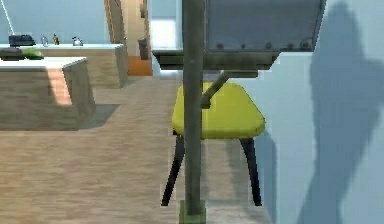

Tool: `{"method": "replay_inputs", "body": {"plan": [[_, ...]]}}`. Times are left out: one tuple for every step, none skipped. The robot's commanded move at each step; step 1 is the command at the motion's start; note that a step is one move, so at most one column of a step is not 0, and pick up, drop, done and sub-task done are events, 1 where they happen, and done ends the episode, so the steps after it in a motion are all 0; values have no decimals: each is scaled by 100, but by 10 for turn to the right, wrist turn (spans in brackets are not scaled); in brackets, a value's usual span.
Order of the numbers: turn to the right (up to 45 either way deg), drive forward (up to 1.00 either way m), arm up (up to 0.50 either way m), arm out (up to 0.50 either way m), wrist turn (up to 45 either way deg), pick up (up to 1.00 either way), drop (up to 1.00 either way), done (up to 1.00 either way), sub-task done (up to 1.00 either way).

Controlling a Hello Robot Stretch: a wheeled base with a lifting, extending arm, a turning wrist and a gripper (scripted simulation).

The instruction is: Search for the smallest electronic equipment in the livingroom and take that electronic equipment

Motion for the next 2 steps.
{"method": "replay_inputs", "body": {"plan": [[0, 40, 0, 0, 0, 0, 0, 0, 0], [-420, 0, 0, 0, 0, 0, 0, 0, 0]]}}
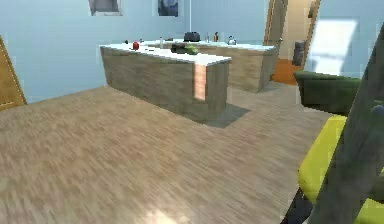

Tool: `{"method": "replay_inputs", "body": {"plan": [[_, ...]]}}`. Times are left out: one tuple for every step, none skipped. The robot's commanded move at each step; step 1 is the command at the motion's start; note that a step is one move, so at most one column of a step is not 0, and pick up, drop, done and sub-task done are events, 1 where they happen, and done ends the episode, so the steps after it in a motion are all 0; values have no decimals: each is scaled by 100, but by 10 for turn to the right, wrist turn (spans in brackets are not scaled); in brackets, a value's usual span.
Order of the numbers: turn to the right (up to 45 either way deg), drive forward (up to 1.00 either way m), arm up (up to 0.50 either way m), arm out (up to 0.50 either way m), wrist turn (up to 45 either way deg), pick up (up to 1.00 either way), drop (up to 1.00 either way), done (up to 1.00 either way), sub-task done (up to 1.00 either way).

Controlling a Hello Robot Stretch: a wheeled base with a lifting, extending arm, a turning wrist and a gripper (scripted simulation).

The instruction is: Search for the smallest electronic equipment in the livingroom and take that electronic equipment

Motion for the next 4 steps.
{"method": "replay_inputs", "body": {"plan": [[0, 85, 0, 0, 0, 0, 0, 0, 0], [300, 0, 0, 0, 0, 0, 0, 0, 0], [0, 100, 0, 0, 0, 0, 0, 0, 0], [0, 100, 0, 0, 0, 0, 0, 0, 0]]}}
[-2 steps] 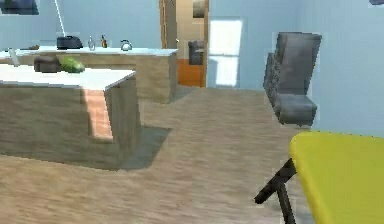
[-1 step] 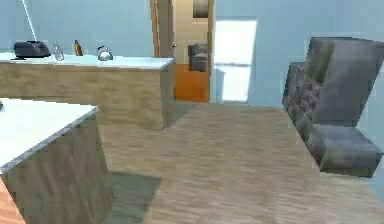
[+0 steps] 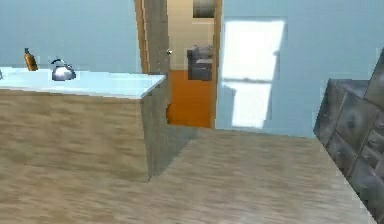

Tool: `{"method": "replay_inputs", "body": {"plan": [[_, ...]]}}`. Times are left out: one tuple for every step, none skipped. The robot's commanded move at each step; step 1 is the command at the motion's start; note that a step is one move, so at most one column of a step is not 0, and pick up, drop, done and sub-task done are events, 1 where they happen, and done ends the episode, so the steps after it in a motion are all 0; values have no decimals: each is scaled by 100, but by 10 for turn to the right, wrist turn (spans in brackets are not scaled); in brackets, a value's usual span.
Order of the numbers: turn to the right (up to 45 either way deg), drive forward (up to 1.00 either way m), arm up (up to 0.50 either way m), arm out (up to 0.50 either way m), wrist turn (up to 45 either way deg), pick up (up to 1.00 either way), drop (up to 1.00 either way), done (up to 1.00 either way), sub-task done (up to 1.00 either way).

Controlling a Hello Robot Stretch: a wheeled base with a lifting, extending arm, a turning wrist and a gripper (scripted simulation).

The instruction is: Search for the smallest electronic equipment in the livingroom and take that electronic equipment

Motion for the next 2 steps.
{"method": "replay_inputs", "body": {"plan": [[0, 100, 0, 0, 0, 0, 0, 0, 0], [0, 100, 0, 0, 0, 0, 0, 0, 0]]}}
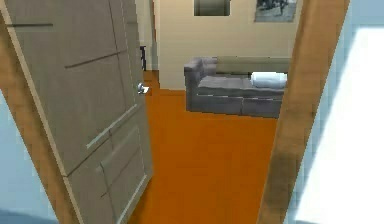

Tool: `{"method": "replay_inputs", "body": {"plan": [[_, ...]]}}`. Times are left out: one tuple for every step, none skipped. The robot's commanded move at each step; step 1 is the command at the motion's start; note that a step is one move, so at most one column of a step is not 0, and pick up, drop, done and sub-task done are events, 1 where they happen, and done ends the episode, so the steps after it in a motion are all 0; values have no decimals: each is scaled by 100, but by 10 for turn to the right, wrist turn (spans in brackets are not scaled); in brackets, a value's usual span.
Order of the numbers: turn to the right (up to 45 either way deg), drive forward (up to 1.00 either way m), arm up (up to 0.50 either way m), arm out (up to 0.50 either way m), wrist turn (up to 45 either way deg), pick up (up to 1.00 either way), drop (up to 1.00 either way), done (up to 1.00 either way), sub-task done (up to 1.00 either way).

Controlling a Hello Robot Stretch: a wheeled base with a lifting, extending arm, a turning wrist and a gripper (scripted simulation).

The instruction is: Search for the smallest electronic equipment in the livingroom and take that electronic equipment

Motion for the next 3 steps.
{"method": "replay_inputs", "body": {"plan": [[0, 75, 0, 0, 0, 0, 0, 0, 0], [450, 0, 0, 0, 0, 0, 0, 0, 0], [450, 0, 0, 0, 0, 0, 0, 0, 0]]}}
